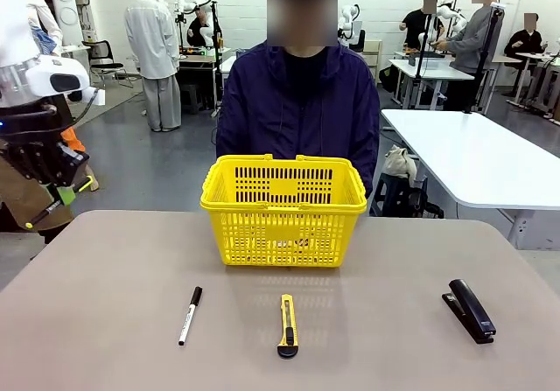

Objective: Place the items the person wants into the basket.
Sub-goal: Pick up the item the person points to and place it in the Market Basket.

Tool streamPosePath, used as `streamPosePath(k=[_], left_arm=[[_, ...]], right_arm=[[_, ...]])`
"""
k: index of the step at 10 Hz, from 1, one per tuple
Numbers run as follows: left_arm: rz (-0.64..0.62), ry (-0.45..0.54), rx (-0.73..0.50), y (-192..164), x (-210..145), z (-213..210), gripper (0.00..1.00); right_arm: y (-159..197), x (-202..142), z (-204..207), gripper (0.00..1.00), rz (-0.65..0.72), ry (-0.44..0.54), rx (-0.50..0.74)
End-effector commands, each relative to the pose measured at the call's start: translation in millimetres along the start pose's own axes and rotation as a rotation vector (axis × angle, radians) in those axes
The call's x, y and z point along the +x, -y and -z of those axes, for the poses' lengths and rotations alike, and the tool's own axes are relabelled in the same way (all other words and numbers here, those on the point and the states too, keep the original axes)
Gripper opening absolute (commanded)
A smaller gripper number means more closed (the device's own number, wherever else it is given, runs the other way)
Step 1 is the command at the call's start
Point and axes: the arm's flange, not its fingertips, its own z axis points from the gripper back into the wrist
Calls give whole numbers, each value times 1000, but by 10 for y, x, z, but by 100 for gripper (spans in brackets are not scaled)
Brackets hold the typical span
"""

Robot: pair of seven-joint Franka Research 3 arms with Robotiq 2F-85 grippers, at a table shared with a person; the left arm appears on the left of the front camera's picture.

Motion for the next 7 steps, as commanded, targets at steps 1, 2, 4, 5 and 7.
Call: streamPosePath(k=[1, 2, 4, 5, 7], left_arm=[[-23, -42, 22, 1, 142, 228, 6], [-74, -37, 28, -17, 90, 340, 6], [-3, -22, -2, 2, 71, 102, 6], [-3, -22, -2, 2, 71, 102, 6], [-3, -22, -2, 2, 71, 102, 6]], right_arm=[[16, 16, -7, 100, -14, 28, 13], [16, 16, -7, 100, -14, 28, 13], [16, 16, -7, 100, -14, 28, 13], [16, 16, -7, 100, -14, 28, 13], [16, 16, -7, 100, -14, 28, 13]])
